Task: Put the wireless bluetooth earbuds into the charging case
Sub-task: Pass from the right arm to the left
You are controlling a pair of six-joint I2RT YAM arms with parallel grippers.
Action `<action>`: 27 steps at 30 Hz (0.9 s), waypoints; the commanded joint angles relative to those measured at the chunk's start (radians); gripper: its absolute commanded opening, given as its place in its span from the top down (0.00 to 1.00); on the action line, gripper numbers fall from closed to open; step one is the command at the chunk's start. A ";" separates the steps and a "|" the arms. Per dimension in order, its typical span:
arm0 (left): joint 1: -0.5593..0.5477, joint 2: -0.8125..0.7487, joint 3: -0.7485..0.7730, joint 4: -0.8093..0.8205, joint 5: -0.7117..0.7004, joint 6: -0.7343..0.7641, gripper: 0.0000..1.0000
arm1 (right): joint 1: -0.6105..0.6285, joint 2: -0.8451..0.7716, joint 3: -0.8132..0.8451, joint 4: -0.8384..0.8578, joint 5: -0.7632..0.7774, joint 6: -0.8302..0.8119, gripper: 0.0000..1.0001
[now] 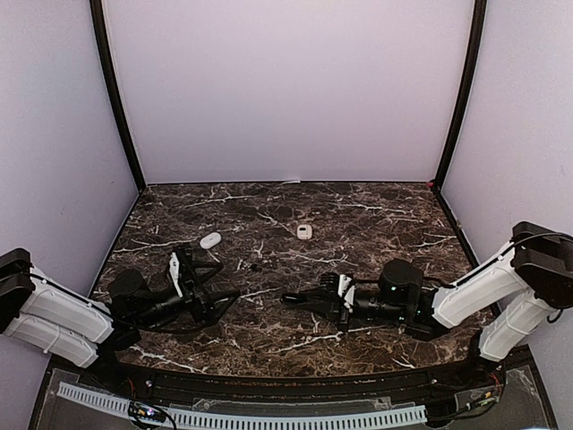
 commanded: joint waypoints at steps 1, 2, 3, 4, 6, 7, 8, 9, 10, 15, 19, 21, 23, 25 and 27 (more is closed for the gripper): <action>0.001 0.001 -0.038 0.121 -0.168 -0.051 0.01 | -0.008 -0.024 0.053 0.005 0.060 0.112 1.00; 0.001 0.015 -0.014 0.088 -0.139 -0.022 0.01 | -0.008 -0.029 0.071 -0.019 0.070 0.133 1.00; 0.001 0.030 0.012 0.047 -0.094 0.011 0.01 | -0.008 -0.030 0.089 -0.037 0.072 0.151 1.00; 0.001 0.042 0.041 0.007 -0.055 0.028 0.01 | -0.008 -0.030 0.107 -0.054 0.069 0.163 1.00; 0.001 0.064 0.076 -0.032 -0.010 0.021 0.01 | -0.008 -0.026 0.137 -0.078 0.053 0.179 1.00; 0.001 0.075 0.088 -0.032 0.030 0.033 0.01 | -0.008 -0.023 0.144 -0.076 0.050 0.183 1.00; 0.001 0.083 0.100 -0.037 0.072 0.055 0.03 | -0.009 -0.019 0.148 -0.068 0.052 0.184 1.00; 0.001 0.088 0.117 -0.056 0.103 0.076 0.05 | -0.009 -0.013 0.149 -0.058 0.054 0.175 1.00; 0.001 0.093 0.122 -0.075 0.131 0.097 0.06 | -0.009 -0.005 0.150 -0.048 0.056 0.164 1.00; 0.001 0.132 0.070 0.024 0.223 0.199 0.07 | -0.011 0.040 0.097 0.079 0.050 0.150 1.00; 0.001 0.143 0.122 -0.082 0.261 0.218 0.08 | -0.010 0.111 0.032 0.231 0.027 0.159 1.00; 0.001 0.153 0.165 -0.160 0.276 0.216 0.09 | -0.011 0.123 0.038 0.212 0.003 0.169 1.00; 0.001 0.157 0.188 -0.192 0.280 0.204 0.11 | -0.011 0.134 0.058 0.182 -0.023 0.176 1.00; 0.001 0.157 0.179 -0.168 0.277 0.201 0.12 | -0.011 0.145 0.078 0.149 -0.049 0.177 1.00; 0.001 0.157 0.162 -0.135 0.274 0.209 0.12 | -0.011 0.157 0.085 0.146 -0.059 0.188 1.00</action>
